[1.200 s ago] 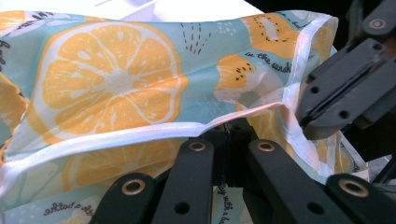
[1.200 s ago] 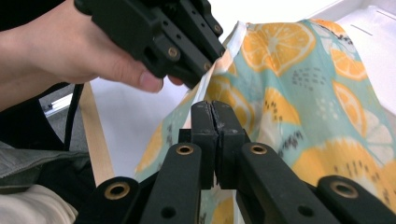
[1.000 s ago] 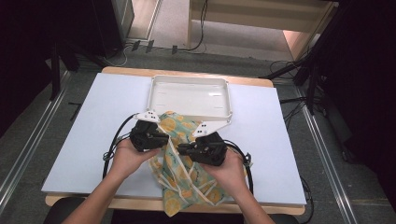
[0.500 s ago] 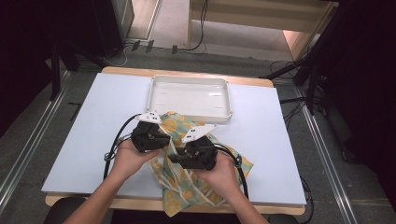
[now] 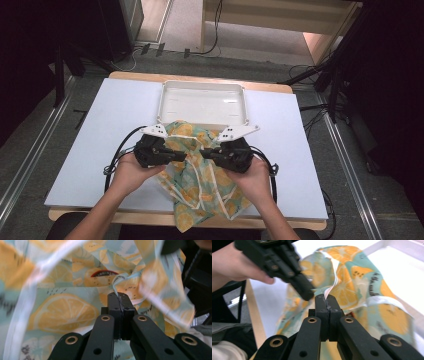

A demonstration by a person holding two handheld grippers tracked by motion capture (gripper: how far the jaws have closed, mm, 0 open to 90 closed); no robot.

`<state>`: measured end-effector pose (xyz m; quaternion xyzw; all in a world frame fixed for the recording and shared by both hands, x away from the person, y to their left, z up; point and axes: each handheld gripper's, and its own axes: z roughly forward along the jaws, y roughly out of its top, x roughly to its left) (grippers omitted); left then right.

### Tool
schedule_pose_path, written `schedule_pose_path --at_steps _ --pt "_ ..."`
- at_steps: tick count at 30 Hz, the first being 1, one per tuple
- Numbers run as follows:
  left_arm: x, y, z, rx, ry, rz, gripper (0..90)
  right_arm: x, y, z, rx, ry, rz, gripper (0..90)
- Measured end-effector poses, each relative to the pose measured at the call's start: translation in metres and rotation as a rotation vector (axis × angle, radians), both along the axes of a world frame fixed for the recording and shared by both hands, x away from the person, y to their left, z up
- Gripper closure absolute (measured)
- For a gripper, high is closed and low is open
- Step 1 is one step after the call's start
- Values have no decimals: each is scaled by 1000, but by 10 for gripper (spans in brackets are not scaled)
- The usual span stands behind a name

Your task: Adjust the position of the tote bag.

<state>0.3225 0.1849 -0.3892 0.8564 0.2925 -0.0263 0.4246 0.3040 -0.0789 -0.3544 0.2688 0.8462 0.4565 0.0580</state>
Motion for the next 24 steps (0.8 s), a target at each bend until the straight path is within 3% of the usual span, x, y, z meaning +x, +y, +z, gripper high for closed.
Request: schedule_pose_path --at_steps 8,24 --pt "-5 18 -2 8 17 5 900 18 -24 0 13 -15 -59 900" --pt "-15 50 0 22 22 47 900 41 -67 -9 21 12 -175 900"
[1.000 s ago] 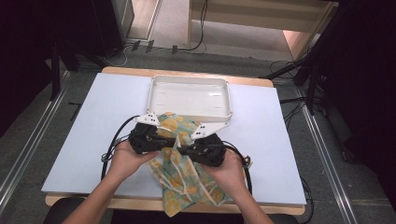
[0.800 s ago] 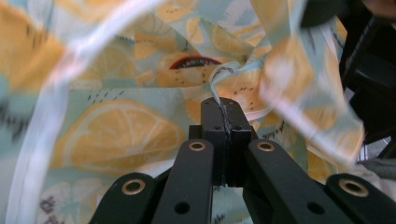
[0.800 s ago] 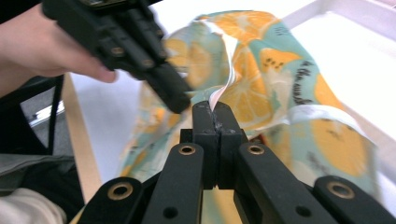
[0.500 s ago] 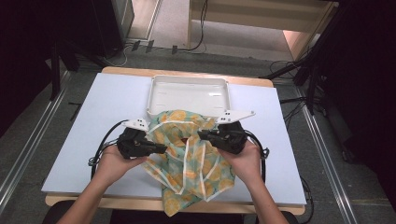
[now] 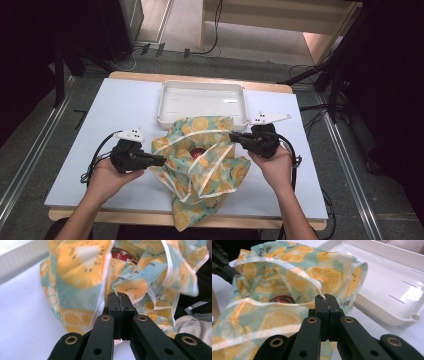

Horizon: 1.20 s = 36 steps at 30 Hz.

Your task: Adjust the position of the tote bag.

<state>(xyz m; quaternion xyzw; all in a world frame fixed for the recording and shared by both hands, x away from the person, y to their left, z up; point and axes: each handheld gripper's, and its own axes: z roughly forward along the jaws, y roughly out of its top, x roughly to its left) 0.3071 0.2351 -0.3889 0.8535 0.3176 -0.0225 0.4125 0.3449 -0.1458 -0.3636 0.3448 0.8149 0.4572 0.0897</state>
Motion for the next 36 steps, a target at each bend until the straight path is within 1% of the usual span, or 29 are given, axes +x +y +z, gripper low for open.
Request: schedule_pose_path --at_steps 4,5,9,10,13,14,15,17,19,21,22,24,25,27,29,30,31,33,34,36 --pt "0 5 0 0 1 5 900 2 -9 -4 4 4 -25 900" --pt "0 6 0 1 0 14 900 3 -11 -4 4 2 -26 900" --pt "3 16 0 -7 11 27 900 5 -21 -8 12 19 -53 900" --pt "3 19 1 -12 8 33 900 5 -23 -10 13 23 -57 900" --pt "4 25 1 -32 4 41 900 5 -28 -14 2 25 -53 900" --pt "5 26 1 -35 8 42 900 5 -28 -16 -1 30 -53 900" --pt "5 27 1 -31 3 45 900 5 -28 -18 -5 33 -52 900" --pt "8 29 1 -39 2 60 900 5 -28 -21 -3 36 -47 900" --pt "11 30 2 -37 -12 83 900 7 -28 -24 -6 43 -49 900" --pt "15 28 0 -28 -3 88 900 8 -27 -28 -15 49 -58 900" --pt "17 26 -3 -21 14 87 900 9 -26 -30 -25 50 -68 900" --pt "18 21 -7 -20 20 71 900 12 -26 -37 -43 66 -76 900" --pt "19 19 -7 -20 23 70 900 13 -28 -41 -45 78 -84 900" --pt "20 16 -9 -3 17 63 900 16 -33 -46 -35 98 -94 900" --pt "23 12 -11 -1 27 71 900 17 -35 -49 -30 115 -96 900" --pt "24 11 -12 2 27 69 900 17 -36 -50 -29 112 -99 894" --pt "25 10 -12 -2 29 69 900 16 -36 -49 -26 107 -104 857" --pt "24 8 -10 -12 26 61 900 15 -38 -46 -13 100 -109 825" --pt "24 7 -8 -21 26 57 900 14 -41 -41 -7 82 -111 798" --pt "23 6 -5 -38 19 49 900 11 -43 -36 -4 67 -116 784"
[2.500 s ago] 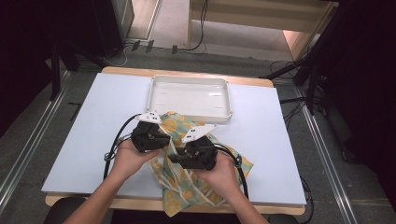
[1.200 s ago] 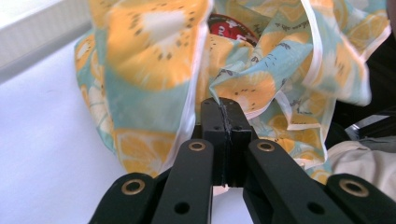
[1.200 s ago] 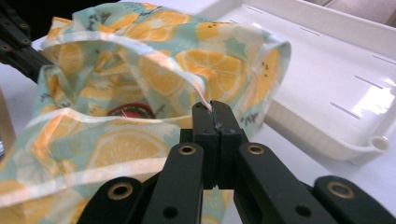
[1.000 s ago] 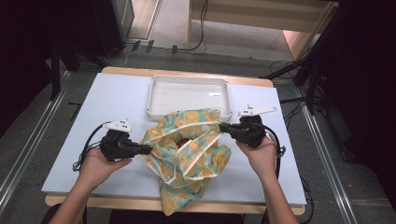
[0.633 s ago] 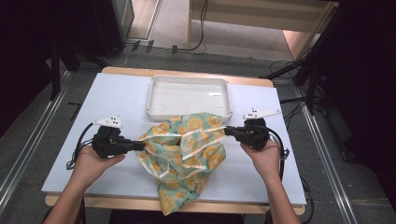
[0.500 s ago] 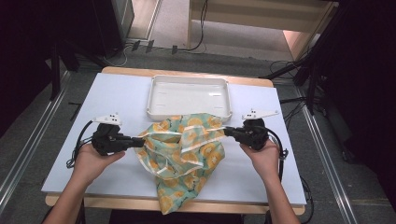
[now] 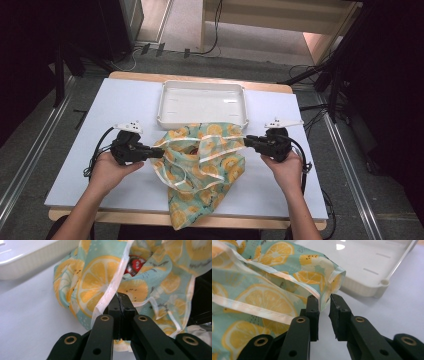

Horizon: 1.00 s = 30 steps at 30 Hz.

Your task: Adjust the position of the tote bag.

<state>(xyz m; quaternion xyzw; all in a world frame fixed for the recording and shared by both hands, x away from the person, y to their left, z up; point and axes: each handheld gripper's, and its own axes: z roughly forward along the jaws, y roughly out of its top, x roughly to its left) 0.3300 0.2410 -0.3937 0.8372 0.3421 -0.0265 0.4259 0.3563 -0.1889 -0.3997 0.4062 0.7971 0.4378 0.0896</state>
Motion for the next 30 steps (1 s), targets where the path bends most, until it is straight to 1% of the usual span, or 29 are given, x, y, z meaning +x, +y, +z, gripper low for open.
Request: schedule_pose_path --at_steps 1,2,3,5,7,8,9,11,13,14,15,18,21,23,25,26,28,30 --pt "0 -1 2 -5 -3 -5 900 -2 -2 4 1 -17 -3 775" --pt "-1 -2 3 2 -10 -9 900 -4 -3 8 4 -25 -9 750" --pt "-1 -4 3 6 -8 -11 900 -5 -4 12 11 -36 -5 727" --pt "-1 -5 2 13 -8 -8 900 -8 -6 20 19 -40 -4 706" --pt "-1 -6 2 16 -4 -10 900 -10 -6 25 9 -57 2 664" --pt "0 -7 2 16 -4 -7 900 -11 -6 27 9 -55 1 666" --pt "0 -8 2 17 -4 -7 900 -13 -6 28 9 -61 4 673" --pt "1 -11 3 18 -6 -14 900 -14 -4 30 15 -57 11 769" --pt "1 -14 4 14 -8 -22 900 -16 1 33 27 -59 23 814" --pt "1 -16 5 15 -9 -23 900 -17 5 36 32 -51 34 823" --pt "1 -17 5 12 -11 -22 900 -18 8 37 32 -56 38 828" --pt "2 -20 7 14 -15 -24 900 -23 22 41 39 -66 74 828" --pt "4 -23 6 15 -11 -34 896 -26 34 41 25 -74 103 827" --pt "3 -22 6 18 -13 -37 889 -28 40 39 20 -71 116 826" --pt "3 -21 8 18 -14 -38 895 -31 45 39 32 -55 131 815" --pt "2 -21 8 6 -16 -35 898 -33 48 38 38 -50 140 812" --pt "3 -23 9 4 -13 -27 900 -40 55 39 31 -55 164 812" --pt "4 -27 9 9 -18 -25 900 -45 61 39 22 -63 183 813"
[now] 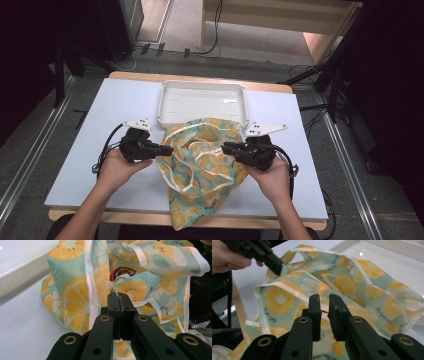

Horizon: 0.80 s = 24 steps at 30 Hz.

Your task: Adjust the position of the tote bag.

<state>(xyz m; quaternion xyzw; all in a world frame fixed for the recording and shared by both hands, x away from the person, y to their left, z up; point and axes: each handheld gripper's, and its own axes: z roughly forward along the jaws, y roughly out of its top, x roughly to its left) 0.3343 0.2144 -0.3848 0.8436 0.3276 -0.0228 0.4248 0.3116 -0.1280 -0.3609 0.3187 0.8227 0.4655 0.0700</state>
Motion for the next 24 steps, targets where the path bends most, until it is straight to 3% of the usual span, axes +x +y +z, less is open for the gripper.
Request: schedule_pose_path --at_steps 11,19,24 --pt "11 -29 1 -10 -18 -11 900 -17 1 5 -5 -2 21 785" --pt "10 -30 0 1 -25 -15 900 -26 8 4 -15 -3 46 698" --pt "8 -28 0 0 -22 -24 900 -23 18 -9 -29 16 59 684"
